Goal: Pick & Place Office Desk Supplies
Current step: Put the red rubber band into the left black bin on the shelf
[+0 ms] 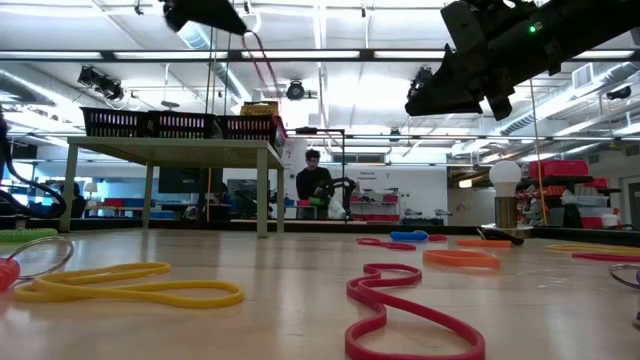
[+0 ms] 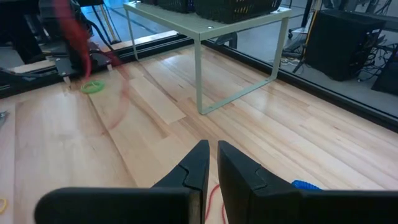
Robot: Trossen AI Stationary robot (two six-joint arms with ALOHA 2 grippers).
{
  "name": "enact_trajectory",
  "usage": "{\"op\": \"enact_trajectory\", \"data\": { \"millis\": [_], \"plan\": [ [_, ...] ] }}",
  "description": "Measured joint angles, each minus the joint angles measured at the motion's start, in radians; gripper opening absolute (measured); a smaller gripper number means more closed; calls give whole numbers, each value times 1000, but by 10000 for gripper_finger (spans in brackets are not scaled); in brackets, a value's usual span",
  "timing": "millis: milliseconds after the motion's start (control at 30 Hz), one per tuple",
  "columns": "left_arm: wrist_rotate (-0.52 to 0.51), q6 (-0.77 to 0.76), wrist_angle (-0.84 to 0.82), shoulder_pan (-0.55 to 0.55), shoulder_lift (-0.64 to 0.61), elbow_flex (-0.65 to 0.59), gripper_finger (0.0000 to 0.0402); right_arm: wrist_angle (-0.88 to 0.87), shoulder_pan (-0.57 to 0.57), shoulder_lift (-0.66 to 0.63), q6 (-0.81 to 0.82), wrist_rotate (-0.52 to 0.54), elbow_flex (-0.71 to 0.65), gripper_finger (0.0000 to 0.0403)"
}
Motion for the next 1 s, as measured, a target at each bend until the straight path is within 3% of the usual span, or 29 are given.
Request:
{"op": "enact_trajectory", "data": {
  "millis": [200,500,1000],
  "plan": [
    [-121,157,-107,142,-24,124,3,0,0,0,0,-2,0,39],
    [-292,197,-316,331,-156,208,3,-7,0,0,0,-3,0,39],
    [-318,300,-435,669,-422,207,3,-8,0,0,0,-2,0,39]
  ]
}}
